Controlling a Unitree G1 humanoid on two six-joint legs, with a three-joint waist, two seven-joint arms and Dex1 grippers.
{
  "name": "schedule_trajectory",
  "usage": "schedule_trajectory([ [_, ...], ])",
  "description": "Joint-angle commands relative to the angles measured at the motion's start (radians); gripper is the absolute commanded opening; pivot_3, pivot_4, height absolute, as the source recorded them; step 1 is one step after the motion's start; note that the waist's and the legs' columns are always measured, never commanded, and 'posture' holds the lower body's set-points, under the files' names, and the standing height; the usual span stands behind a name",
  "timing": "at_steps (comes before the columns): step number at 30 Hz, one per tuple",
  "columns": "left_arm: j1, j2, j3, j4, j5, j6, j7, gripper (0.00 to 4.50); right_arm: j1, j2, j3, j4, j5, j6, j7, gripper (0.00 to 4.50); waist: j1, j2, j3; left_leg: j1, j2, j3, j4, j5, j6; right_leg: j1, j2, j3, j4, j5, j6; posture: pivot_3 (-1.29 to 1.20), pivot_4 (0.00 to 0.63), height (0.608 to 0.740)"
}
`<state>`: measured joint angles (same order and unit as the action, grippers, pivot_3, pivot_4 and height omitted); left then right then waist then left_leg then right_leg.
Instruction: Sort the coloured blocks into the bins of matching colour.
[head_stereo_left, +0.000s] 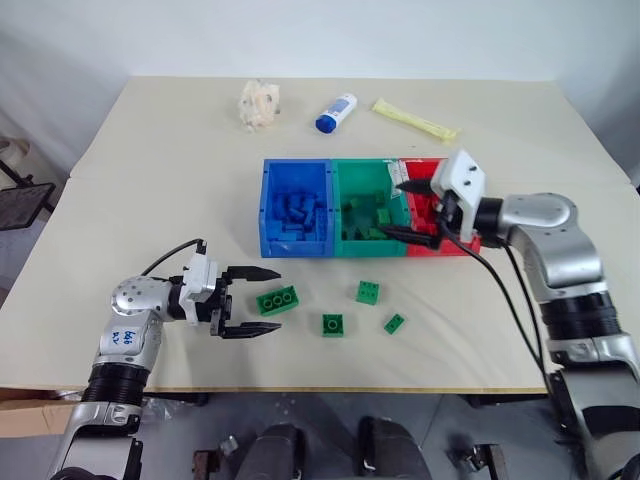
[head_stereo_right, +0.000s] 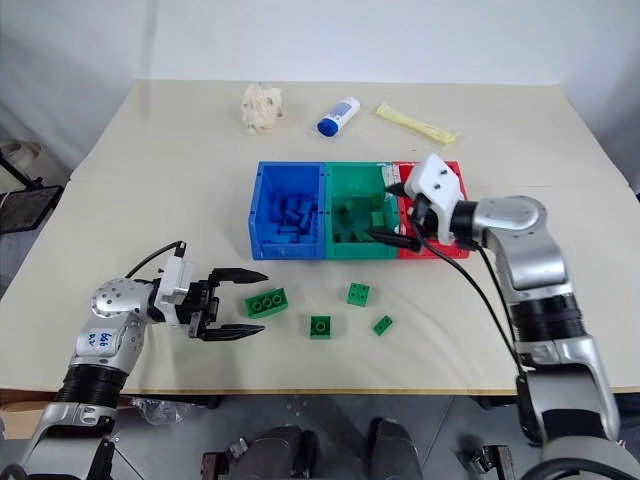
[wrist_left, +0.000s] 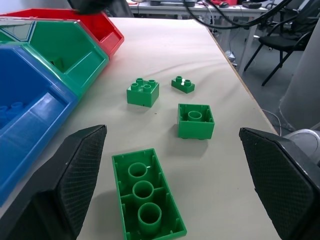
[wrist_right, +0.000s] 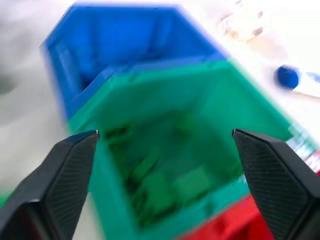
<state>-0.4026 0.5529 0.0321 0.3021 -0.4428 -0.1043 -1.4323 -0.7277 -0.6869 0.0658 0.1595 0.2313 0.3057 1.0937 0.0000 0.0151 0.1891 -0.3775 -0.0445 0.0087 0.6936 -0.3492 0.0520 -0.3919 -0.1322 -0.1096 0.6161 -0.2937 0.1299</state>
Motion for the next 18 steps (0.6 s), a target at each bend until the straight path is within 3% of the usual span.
schedule_trajectory([
  [1, -0.002, 0.006, 0.012, 0.004, -0.003, -0.013, -0.005, 4.50, 0.104, -0.097, -0.065, -0.128, 0.067, 0.020, 0.092, 4.49, 0.001, 0.000, 0.000, 0.000, 0.000, 0.001, 0.001, 0.000, 0.000, 0.000, 0.000, 0.000, 0.000, 0.000, 0.000, 0.00, 0.150, 0.740],
  [11, 0.012, 0.021, 0.026, 0.010, -0.008, -0.010, -0.001, 4.50, 0.569, -0.417, -0.264, -0.365, 0.134, 0.107, 0.234, 4.49, 0.018, 0.000, 0.000, 0.000, 0.003, 0.004, 0.002, 0.000, 0.000, 0.002, 0.000, 0.002, -0.005, 0.000, 0.001, 0.00, 0.150, 0.740],
  [18, 0.014, 0.027, 0.031, 0.011, -0.009, -0.010, 0.000, 4.50, 0.634, -0.437, -0.284, -0.464, 0.174, 0.173, 0.204, 4.49, 0.023, 0.000, 0.000, 0.001, 0.005, 0.005, 0.003, -0.001, -0.001, 0.002, -0.001, 0.004, -0.006, 0.000, 0.001, 0.00, 0.150, 0.740],
])
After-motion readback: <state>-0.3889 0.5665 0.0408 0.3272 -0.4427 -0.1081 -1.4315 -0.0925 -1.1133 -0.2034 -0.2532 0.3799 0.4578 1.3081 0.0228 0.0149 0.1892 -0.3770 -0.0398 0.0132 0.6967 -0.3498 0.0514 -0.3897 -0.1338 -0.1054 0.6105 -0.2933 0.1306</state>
